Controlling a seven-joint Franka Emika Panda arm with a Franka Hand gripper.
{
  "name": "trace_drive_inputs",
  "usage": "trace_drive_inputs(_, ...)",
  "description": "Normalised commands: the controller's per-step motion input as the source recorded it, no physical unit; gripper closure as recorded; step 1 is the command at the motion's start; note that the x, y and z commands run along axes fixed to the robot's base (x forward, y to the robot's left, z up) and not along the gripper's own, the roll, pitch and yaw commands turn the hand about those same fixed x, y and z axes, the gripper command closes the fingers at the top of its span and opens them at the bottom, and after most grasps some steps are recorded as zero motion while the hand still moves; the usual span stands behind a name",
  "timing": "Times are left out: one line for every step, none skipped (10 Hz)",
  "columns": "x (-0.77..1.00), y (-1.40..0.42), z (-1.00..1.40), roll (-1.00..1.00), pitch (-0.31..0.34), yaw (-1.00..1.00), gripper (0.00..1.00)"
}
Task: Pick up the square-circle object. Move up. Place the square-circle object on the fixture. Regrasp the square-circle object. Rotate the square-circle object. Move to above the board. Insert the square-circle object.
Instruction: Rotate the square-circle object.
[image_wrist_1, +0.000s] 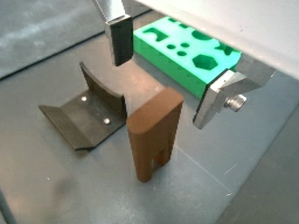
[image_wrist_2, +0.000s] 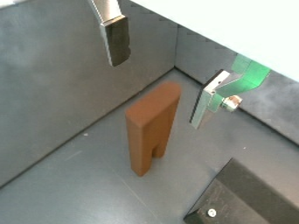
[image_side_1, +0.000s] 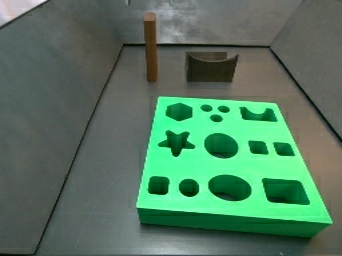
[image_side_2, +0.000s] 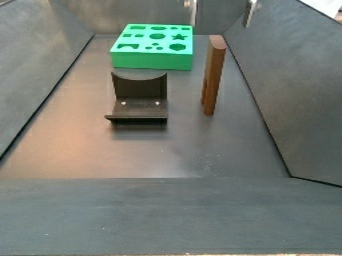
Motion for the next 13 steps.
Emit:
trace_drive_inputs(0.00, 0.08, 0.00, 0.00, 0.008, 1.00, 0.00)
trace_drive_inputs(0.02, 0.08, -0.07, 0.00, 0.007, 1.00, 0.00)
trace_drive_inputs(0.03, 0.04, -0.04, 0.00, 0.007, 1.00, 0.00)
trace_drive_inputs(0.03, 0.03, -0.03, 0.00, 0.007, 1.00, 0.00)
trace_drive_inputs(0.03, 0.02, -0.03, 0.00, 0.007, 1.00, 0.00)
trace_drive_inputs(0.03, 0.01, -0.03, 0.00, 0.007, 1.00, 0.00)
trace_drive_inputs(0.03, 0.01, -0.03, 0.00, 0.007, 1.00, 0.00)
trace_drive_inputs(0.03, 0.01, -0.03, 0.00, 0.007, 1.00, 0.00)
trace_drive_inputs(0.03, 0.01, -0.03, 0.00, 0.008, 1.00, 0.00)
trace_drive_inputs(0.03, 0.01, -0.03, 0.00, 0.008, 1.00, 0.00)
trace_drive_inputs(0.03, 0.00, -0.03, 0.00, 0.008, 1.00, 0.00)
trace_drive_inputs(0.03, 0.00, -0.03, 0.00, 0.008, 1.00, 0.00)
trace_drive_inputs(0.03, 0.00, -0.03, 0.00, 0.008, 1.00, 0.00)
